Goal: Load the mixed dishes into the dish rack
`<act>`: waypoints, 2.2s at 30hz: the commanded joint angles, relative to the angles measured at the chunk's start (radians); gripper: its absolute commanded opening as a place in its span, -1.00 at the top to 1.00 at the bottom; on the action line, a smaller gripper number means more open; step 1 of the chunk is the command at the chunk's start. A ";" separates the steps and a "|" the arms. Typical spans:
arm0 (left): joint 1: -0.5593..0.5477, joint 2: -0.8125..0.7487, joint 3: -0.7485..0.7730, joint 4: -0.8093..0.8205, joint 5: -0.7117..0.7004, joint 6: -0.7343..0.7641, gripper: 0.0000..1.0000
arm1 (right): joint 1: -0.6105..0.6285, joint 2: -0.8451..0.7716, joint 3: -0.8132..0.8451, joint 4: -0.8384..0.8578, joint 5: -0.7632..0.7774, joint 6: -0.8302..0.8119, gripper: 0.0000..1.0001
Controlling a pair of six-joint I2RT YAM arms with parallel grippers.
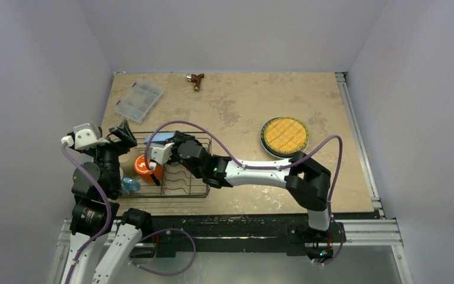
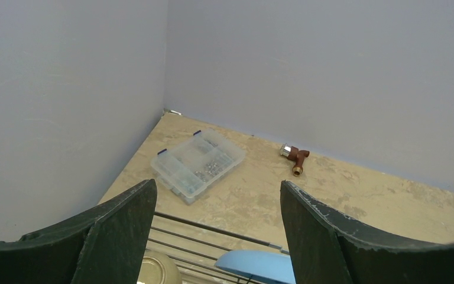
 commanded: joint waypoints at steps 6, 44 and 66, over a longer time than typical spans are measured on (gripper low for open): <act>0.008 0.014 0.002 0.035 0.019 -0.010 -0.51 | 0.004 0.033 0.048 -0.081 -0.014 0.131 0.43; 0.024 0.023 0.007 0.028 0.048 -0.024 -0.51 | 0.029 -0.167 0.072 -0.097 0.069 0.232 1.00; 0.027 0.028 0.007 0.027 0.054 -0.027 -0.52 | 0.009 -0.054 0.029 -0.163 -0.055 0.226 1.00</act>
